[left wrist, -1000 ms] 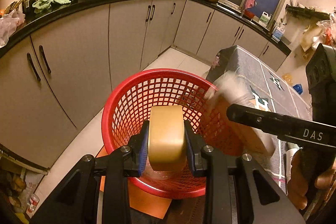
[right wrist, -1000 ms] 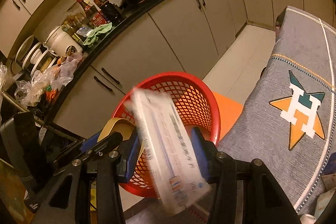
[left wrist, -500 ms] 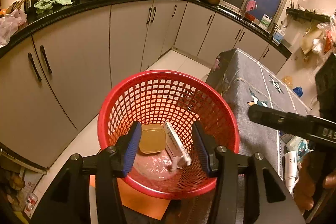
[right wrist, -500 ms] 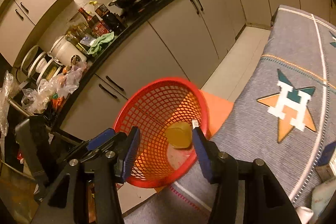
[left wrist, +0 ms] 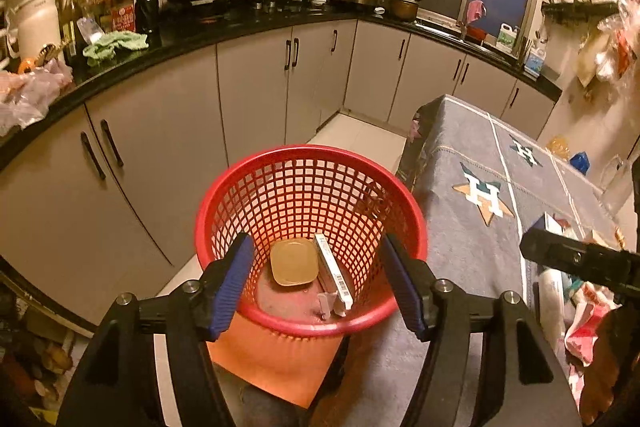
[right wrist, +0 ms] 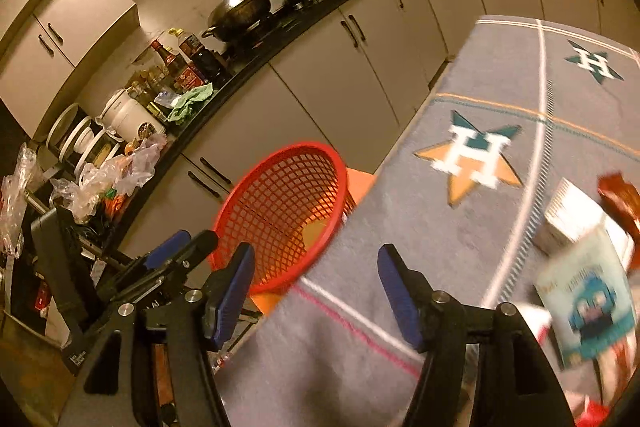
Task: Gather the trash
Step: 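Open the left tool over the basket while the right tool drops the medicine box in, then move both tools back from the basket to the trash pile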
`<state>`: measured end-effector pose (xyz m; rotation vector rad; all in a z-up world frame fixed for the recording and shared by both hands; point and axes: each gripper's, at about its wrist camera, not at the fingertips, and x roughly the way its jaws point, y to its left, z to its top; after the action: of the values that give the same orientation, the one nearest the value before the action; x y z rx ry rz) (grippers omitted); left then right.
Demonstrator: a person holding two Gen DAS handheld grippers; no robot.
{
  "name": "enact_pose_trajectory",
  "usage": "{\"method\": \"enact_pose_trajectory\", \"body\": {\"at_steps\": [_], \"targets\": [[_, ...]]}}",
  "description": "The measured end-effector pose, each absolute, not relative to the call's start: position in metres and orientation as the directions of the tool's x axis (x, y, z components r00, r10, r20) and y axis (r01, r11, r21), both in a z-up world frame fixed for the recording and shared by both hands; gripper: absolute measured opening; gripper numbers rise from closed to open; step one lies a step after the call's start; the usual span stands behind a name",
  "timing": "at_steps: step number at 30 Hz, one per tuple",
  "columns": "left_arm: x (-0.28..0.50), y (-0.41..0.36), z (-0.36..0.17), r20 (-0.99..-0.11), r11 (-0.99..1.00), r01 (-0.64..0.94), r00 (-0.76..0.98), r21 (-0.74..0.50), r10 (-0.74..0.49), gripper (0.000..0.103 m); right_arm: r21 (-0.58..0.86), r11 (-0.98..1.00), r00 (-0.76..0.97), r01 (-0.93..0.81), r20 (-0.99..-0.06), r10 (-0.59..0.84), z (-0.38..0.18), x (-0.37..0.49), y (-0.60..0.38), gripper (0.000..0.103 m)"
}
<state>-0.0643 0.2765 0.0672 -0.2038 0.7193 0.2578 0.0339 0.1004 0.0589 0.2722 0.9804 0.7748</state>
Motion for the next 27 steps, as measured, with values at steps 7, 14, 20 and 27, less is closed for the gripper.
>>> {"method": "enact_pose_trajectory", "body": {"at_steps": [7,14,20,27], "targets": [[-0.078,0.235,0.070,-0.653,0.962,-0.269,0.735,-0.037,0.180,0.067,0.544,0.710,0.336,-0.446,-0.634,0.697,0.052,0.001,0.062,0.068],[-0.080,0.190,0.069,-0.641,0.978,-0.206,0.746,0.038,0.182,0.068,0.520,0.729,0.380,-0.445,-0.627,0.680,0.056,-0.030,0.028,0.068],[-0.081,0.158,0.061,-0.648,0.986,-0.147,0.745,0.075,0.160,0.069,0.510,0.755,0.427,-0.413,-0.624,0.655,0.052,-0.046,-0.007,0.069],[-0.082,0.121,0.051,-0.656,0.991,-0.070,0.744,0.117,0.130,0.070,0.514,0.780,0.484,-0.356,-0.613,0.624,0.050,-0.062,-0.052,0.070]]}}
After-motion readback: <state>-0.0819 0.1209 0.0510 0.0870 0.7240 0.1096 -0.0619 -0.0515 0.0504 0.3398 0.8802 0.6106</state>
